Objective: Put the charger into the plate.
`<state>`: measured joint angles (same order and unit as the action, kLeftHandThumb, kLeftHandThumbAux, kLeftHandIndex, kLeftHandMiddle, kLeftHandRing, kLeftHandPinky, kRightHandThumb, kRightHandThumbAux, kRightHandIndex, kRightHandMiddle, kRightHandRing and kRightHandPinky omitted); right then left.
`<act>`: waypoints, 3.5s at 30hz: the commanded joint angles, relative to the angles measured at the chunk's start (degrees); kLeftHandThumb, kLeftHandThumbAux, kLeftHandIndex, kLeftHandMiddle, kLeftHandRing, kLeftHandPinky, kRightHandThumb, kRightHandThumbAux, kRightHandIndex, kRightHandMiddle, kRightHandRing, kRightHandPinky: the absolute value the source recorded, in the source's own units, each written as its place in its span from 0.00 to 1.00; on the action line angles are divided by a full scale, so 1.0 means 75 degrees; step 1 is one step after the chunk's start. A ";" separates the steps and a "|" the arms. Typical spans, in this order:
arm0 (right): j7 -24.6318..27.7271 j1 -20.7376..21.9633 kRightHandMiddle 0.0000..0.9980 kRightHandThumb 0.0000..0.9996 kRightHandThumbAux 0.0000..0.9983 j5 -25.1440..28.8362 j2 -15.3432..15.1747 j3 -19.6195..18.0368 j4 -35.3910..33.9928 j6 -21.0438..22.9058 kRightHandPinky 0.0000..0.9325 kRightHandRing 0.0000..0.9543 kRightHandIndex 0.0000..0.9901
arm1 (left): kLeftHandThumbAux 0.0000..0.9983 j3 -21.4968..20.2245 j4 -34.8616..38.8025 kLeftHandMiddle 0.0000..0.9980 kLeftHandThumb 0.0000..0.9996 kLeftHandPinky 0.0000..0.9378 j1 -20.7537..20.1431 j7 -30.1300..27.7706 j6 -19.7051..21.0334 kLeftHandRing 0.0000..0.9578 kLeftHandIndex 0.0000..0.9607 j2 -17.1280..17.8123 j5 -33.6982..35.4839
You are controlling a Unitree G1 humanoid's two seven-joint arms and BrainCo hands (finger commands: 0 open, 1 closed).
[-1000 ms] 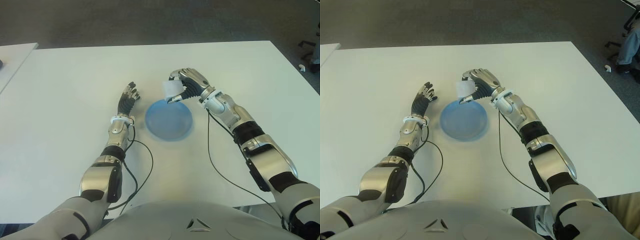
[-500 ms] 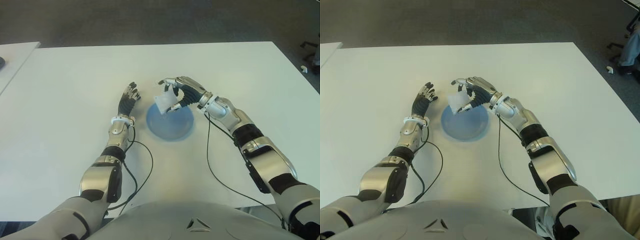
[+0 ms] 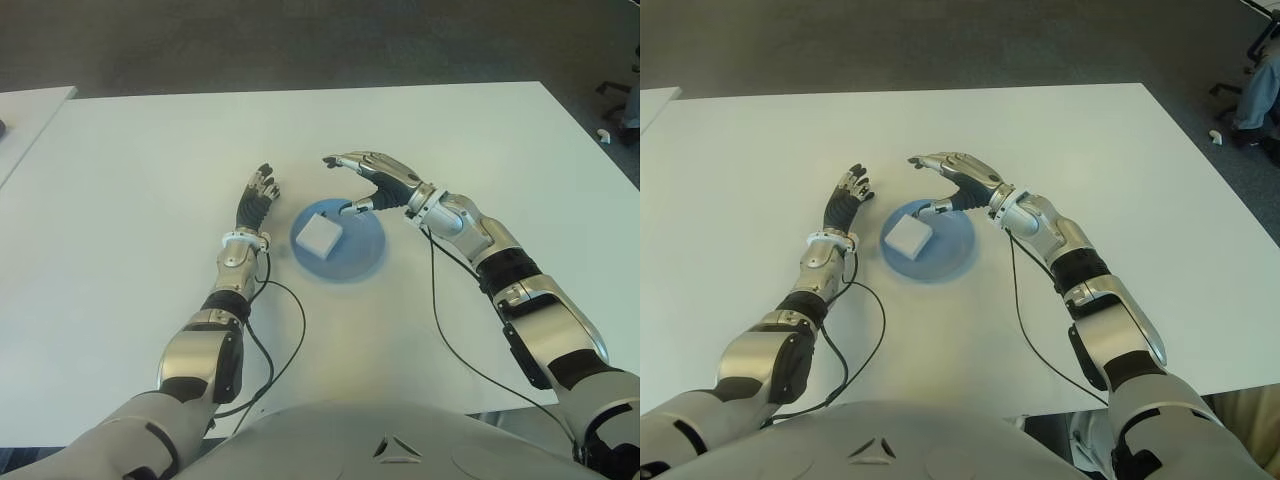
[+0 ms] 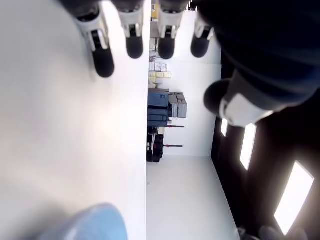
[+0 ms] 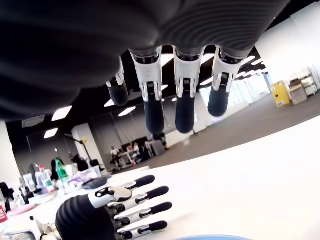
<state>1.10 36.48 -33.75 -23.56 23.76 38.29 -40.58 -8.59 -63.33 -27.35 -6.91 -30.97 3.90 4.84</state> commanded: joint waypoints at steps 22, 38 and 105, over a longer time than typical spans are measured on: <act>0.0275 -0.0244 0.00 0.39 0.12 0.0563 -0.0253 -0.0730 -0.0358 0.0456 0.00 0.00 0.00 | 0.59 0.0051 -0.0239 0.00 0.00 0.00 0.0079 -0.0219 0.0171 0.00 0.00 0.0112 -0.0068; -0.0177 -0.0441 0.00 0.17 0.46 0.4221 0.1366 -0.3537 0.1927 0.1043 0.00 0.00 0.00 | 0.61 -0.0049 -0.0243 0.00 0.00 0.00 0.0075 -0.0474 0.0228 0.00 0.00 0.0126 0.0073; 0.0818 -0.1586 0.00 0.00 0.71 0.4044 0.1902 -0.3378 0.3923 0.1121 0.00 0.00 0.00 | 0.61 -0.0037 0.0277 0.00 0.00 0.00 0.0428 -0.0529 0.0454 0.00 0.00 0.0070 0.0152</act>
<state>6.83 27.34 -2.13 -9.72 -2.39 64.77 -34.94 -8.90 -60.81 -25.69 -10.85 -29.00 4.72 6.17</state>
